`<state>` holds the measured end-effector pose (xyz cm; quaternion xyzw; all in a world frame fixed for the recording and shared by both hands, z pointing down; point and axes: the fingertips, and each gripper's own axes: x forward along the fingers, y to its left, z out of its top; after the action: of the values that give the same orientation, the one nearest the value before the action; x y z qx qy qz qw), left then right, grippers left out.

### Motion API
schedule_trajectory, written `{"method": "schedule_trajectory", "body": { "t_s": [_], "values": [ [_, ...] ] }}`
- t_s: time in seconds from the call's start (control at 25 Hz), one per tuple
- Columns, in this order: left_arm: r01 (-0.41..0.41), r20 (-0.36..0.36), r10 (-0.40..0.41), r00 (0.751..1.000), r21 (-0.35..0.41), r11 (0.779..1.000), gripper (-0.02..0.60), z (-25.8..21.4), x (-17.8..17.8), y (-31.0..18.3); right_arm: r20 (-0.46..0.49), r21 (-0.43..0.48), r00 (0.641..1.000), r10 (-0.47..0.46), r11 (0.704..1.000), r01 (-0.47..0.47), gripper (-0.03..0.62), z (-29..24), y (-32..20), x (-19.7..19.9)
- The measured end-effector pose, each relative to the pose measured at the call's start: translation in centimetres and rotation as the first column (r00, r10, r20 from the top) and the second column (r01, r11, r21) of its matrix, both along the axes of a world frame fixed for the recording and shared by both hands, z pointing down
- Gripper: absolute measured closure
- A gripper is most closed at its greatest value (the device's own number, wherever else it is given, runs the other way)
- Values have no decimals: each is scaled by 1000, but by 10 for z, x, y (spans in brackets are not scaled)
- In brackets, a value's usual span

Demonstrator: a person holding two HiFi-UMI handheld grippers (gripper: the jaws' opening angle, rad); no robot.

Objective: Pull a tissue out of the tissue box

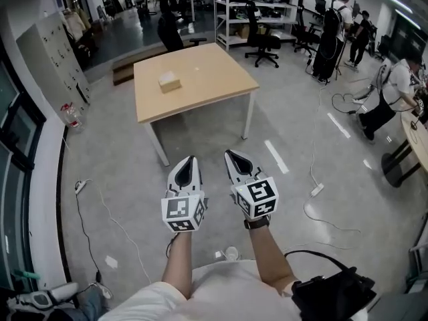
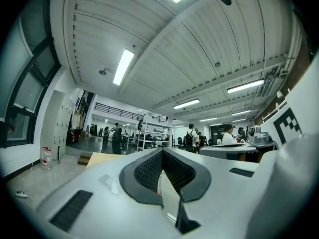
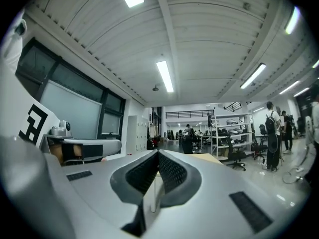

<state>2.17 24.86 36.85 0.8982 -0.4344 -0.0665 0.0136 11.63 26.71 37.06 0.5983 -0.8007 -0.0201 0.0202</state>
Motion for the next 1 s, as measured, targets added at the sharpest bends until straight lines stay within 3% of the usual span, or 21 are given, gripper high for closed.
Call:
{"method": "schedule_trajectory", "body": {
  "t_s": [0.16, 0.32, 0.48, 0.72, 1.0],
  "values": [
    [20, -4, -20, 1000, -13, 1000, 581, 5, 17, -26, 35, -8, 999, -17, 1000, 17, 591, 9, -29, 18],
    [87, 11, -86, 996, -79, 993, 581, 31, 9, -58, 81, -68, 996, -47, 996, 52, 591, 44, -58, 24],
    [120, 18, -119, 993, -77, 990, 581, 36, 3, -102, 107, -59, 990, -88, 994, 94, 591, 52, -97, 16],
    [69, 4, -69, 998, -94, 993, 581, 48, 28, -191, 80, -65, 993, -83, 994, 88, 591, 57, -187, 25],
    [46, -64, -49, 997, -49, 998, 581, 13, 32, -330, 12, 38, 994, -112, 993, 111, 591, 10, -325, 13]
  ]
}}
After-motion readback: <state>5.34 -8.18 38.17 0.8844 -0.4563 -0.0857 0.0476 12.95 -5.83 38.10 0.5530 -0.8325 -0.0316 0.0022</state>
